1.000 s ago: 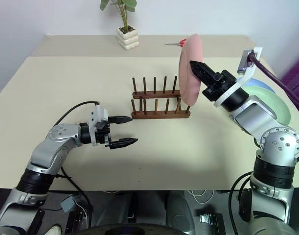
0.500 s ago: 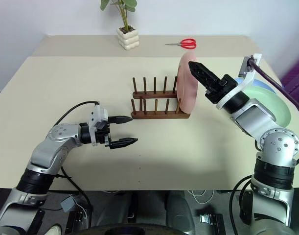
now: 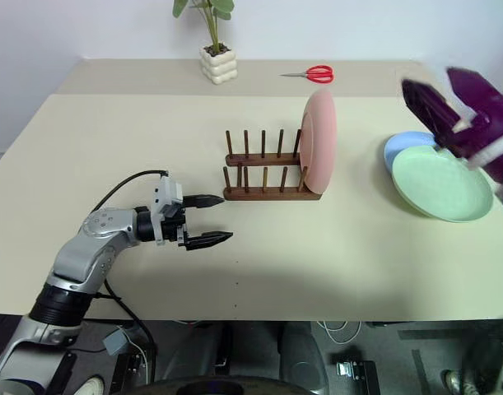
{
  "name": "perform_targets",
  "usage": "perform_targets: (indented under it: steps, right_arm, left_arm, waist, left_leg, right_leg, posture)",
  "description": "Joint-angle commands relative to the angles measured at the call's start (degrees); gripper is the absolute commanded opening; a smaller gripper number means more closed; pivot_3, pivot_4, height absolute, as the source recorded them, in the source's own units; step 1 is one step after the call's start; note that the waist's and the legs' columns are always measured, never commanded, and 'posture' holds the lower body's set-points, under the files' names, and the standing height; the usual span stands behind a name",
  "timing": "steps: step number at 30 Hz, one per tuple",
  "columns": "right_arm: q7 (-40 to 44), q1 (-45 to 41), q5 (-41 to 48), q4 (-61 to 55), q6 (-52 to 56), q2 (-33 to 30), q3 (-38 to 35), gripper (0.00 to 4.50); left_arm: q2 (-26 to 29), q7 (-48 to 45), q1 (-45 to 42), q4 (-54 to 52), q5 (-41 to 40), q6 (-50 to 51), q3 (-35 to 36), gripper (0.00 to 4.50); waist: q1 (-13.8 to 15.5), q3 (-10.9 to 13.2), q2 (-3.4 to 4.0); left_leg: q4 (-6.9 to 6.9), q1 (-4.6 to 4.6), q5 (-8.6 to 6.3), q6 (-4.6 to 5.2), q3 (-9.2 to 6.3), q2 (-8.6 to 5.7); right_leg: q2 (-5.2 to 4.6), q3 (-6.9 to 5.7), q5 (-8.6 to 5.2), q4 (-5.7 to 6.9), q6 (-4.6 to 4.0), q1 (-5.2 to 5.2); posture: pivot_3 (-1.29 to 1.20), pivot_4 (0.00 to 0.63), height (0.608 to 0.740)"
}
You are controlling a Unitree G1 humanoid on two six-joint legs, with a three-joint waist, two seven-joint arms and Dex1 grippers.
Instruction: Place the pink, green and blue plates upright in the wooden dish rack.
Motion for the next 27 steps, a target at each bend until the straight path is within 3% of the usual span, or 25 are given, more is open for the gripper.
perform_targets:
  steps: [1, 4, 8, 13, 21, 24, 27]
  right_arm:
    - [7.38, 9.29, -9.93, -0.23, -2.46, -3.32, -4.43, 4.46]
    - [12.5, 19.92, -21.45, 1.0, -6.58, -5.36, -1.86, 4.46]
    - [13.8, 23.2, -33.38, 5.03, -11.36, -7.46, 6.1, 4.46]
    - [14.05, 19.43, -45.64, 13.84, -18.71, -9.16, 16.65, 4.46]
    - [16.48, 10.31, -54.07, 24.56, -26.52, -7.86, 25.97, 4.46]
    - [16.76, 8.15, -56.25, 27.08, -28.38, -7.78, 27.59, 3.6]
    - [16.98, 7.56, -57.1, 27.66, -28.84, -7.46, 27.88, 2.13]
  left_arm:
    - [-0.03, -0.29, -0.86, -0.55, 0.24, -0.81, 0.37, 4.5]
    - [-0.04, -1.4, -1.62, 0.23, 0.31, -1.12, -0.27, 4.5]
    - [-0.55, -3.39, -2.95, 0.99, 0.12, -1.71, -1.28, 4.5]
    - [-1.29, -4.22, -4.07, 1.74, 0.65, -2.22, -2.1, 4.5]
    - [-1.55, -4.05, -3.44, 0.9, 0.66, -2.17, -1.76, 4.5]
    - [-1.43, -4.0, -2.87, 0.01, 0.45, -2.1, -1.52, 4.5]
    - [-1.15, -4.09, -2.24, -0.78, 0.24, -2.09, -1.26, 4.5]
  waist:
    - [-0.04, -0.01, 0.02]
    - [-0.08, -0.02, 0.02]
    - [-0.58, -0.03, 0.06]
    - [-0.3, -0.04, 0.08]
    - [-0.27, -0.03, 0.09]
    - [-0.26, -0.03, 0.09]
    - [-0.2, -0.03, 0.09]
  left_leg:
    - [0.0, 0.02, 0.0, 0.0, 0.01, 0.0]
    - [0.0, 0.06, 0.0, 0.0, 0.01, 0.0]
    - [0.05, 0.14, 0.01, 0.02, 0.17, 0.0]
    - [0.07, 0.22, 0.07, 0.1, 0.19, -0.03]
    - [0.06, 0.19, 0.07, 0.1, 0.17, -0.05]
    - [0.06, 0.19, 0.08, 0.1, 0.16, -0.05]
    - [0.06, 0.19, 0.07, 0.1, 0.15, -0.05]
  right_leg:
    - [0.0, 0.01, 0.0, 0.0, 0.0, 0.02]
    - [0.04, 0.0, 0.0, 0.01, 0.0, 0.05]
    - [0.06, 0.15, 0.0, 0.02, -0.01, 0.07]
    - [0.07, 0.16, -0.02, 0.01, -0.03, 0.14]
    - [0.05, 0.16, 0.0, 0.02, -0.01, 0.13]
    - [0.05, 0.15, 0.0, 0.03, -0.01, 0.13]
    - [0.04, 0.15, 0.0, 0.03, -0.01, 0.13]
  posture:
    - [0.0, 0.15, 0.74]
    - [0.0, 0.15, 0.74]
    - [0.0, 0.15, 0.74]
    - [0.0, 0.15, 0.74]
    - [0.0, 0.15, 0.74]
    - [0.0, 0.15, 0.74]
    - [0.0, 0.15, 0.74]
